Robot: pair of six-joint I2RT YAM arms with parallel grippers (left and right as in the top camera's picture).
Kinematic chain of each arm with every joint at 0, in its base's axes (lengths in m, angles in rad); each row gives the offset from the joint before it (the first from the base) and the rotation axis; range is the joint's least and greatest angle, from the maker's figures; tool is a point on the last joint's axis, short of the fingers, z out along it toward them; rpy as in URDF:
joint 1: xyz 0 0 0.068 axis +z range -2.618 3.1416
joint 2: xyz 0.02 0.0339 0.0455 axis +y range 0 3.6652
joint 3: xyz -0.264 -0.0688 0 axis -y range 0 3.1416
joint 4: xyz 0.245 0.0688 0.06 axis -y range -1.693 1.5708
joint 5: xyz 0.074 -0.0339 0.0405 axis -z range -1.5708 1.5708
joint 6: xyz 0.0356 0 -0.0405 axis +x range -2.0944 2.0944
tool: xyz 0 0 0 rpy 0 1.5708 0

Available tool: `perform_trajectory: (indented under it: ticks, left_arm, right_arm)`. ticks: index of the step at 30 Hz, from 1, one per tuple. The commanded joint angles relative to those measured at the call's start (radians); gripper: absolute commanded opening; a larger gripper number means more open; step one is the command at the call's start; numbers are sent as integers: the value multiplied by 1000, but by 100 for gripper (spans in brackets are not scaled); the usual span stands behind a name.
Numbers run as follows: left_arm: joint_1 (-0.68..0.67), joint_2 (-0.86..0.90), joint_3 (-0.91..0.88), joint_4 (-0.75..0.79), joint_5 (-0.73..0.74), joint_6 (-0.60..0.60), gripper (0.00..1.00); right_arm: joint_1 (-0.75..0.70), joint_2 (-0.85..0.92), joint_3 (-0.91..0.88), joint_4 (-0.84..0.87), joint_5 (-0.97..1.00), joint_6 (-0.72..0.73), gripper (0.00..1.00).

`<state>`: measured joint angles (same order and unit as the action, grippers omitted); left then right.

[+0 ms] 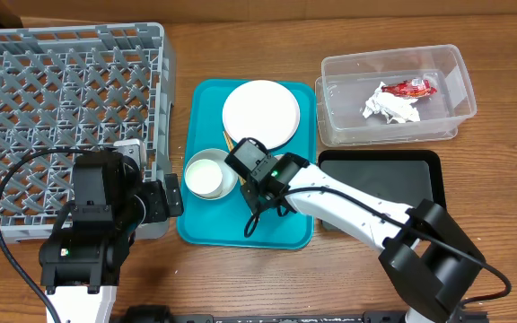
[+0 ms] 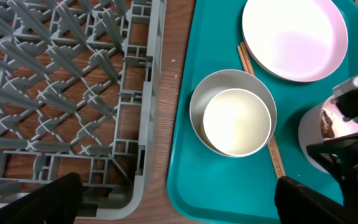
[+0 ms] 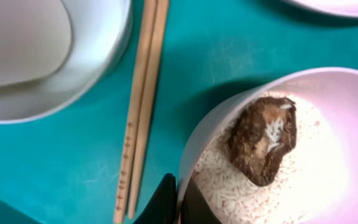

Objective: Sort waste into correct bins and load items into the dishwasher
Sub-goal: 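Tip the rice and mushroom onto the black tray with the right gripper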

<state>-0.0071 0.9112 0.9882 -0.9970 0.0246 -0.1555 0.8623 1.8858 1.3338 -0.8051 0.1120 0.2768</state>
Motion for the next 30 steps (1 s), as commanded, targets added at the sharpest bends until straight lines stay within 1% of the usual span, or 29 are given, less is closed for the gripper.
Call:
perform_trajectory:
  ticks: [1, 4, 7, 10, 15, 17, 18, 19, 20, 21, 24, 28, 30]
  left_arm:
    - [-5, -1, 21, 3, -6, -9, 100]
    - [-5, -1, 21, 3, -6, -9, 100]
    - [-5, -1, 21, 3, -6, -9, 100]
    - [-5, -1, 21, 3, -6, -9, 100]
    - [-5, -1, 21, 4, -6, -9, 100]
    - [-5, -1, 21, 6, -6, -9, 100]
    - [-5, -1, 21, 7, -6, -9, 100]
    - [-5, -1, 21, 7, -6, -9, 100]
    - [-5, -1, 21, 7, -6, -9, 100]
    - [-5, -1, 21, 7, -6, -9, 100]
    - [-5, -1, 21, 7, -6, -9, 100]
    - [-5, -1, 21, 7, -6, -10, 100]
    - [-5, -1, 21, 7, -6, -10, 100]
  right_arm:
    - [-21, -57, 95, -31, 22, 12, 4]
    - [-91, -132, 128, -69, -35, 33, 4]
    - [-215, -183, 128, -99, -198, 35, 4]
    - [-351, -189, 126, -142, -379, 35, 4]
    - [-545, -189, 94, -205, -560, 34, 4]
    - [-599, -188, 71, -230, -599, 27, 4]
    - [-624, -188, 55, -233, -637, -11, 4]
    - [-641, -189, 44, -233, -670, -48, 4]
    - [-669, -188, 17, -229, -744, -112, 4]
    - [-692, -188, -3, -227, -788, -130, 4]
    - [-739, -188, -66, -179, -871, -133, 4]
    - [-817, -188, -172, -88, -1069, -158, 4]
    - [-849, -188, -203, -68, -1122, -157, 4]
